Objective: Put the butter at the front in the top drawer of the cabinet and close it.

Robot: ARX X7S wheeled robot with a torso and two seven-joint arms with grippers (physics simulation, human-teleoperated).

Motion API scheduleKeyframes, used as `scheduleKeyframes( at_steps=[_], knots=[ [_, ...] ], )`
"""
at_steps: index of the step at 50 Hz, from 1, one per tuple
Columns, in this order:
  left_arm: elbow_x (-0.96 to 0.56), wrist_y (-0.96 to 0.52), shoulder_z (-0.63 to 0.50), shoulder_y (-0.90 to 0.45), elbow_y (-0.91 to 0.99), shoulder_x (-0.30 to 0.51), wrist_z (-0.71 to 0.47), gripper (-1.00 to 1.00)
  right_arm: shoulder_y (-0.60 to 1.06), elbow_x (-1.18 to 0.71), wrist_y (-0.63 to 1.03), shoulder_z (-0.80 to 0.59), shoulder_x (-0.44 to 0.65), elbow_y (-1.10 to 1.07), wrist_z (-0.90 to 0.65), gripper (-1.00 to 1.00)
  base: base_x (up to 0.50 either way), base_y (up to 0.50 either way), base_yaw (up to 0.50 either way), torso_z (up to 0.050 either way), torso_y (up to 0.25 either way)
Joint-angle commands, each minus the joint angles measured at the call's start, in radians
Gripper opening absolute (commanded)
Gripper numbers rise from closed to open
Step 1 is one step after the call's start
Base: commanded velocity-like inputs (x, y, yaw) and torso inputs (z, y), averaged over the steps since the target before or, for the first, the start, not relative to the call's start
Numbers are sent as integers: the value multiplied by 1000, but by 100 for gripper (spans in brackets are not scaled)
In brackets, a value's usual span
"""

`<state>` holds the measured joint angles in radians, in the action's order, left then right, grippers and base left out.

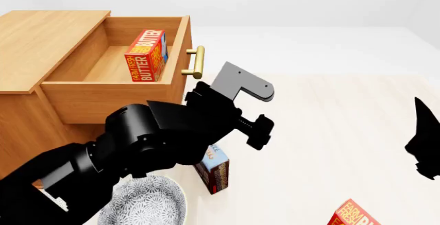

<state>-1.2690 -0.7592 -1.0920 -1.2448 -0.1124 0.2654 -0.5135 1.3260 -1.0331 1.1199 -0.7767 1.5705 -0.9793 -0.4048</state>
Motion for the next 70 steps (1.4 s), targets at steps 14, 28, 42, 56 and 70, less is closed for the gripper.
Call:
scheduleKeyframes(
  at_steps=[14,28,42,56,70],
  knots=[
    [58,47,-1,-5,-125,42,64,100,-15,12,-7,2,0,-5,12,100,0,0,0,0,0],
    [60,58,16,-10,-138,101,83,100,-39,45,-41,-11,-1,5,21,100,0,0,0,0,0],
    [66,81,39,-8,-190,182,121,100,-31,46,-8,5,-30,2,35,100,0,0,0,0,0],
    [80,101,54,-11,-263,231,147,100,-27,62,15,11,-63,8,52,100,0,0,0,0,0],
    [88,112,69,-9,-294,301,157,100,-38,71,14,5,-71,9,48,100,0,0,0,0,0]
  ],
)
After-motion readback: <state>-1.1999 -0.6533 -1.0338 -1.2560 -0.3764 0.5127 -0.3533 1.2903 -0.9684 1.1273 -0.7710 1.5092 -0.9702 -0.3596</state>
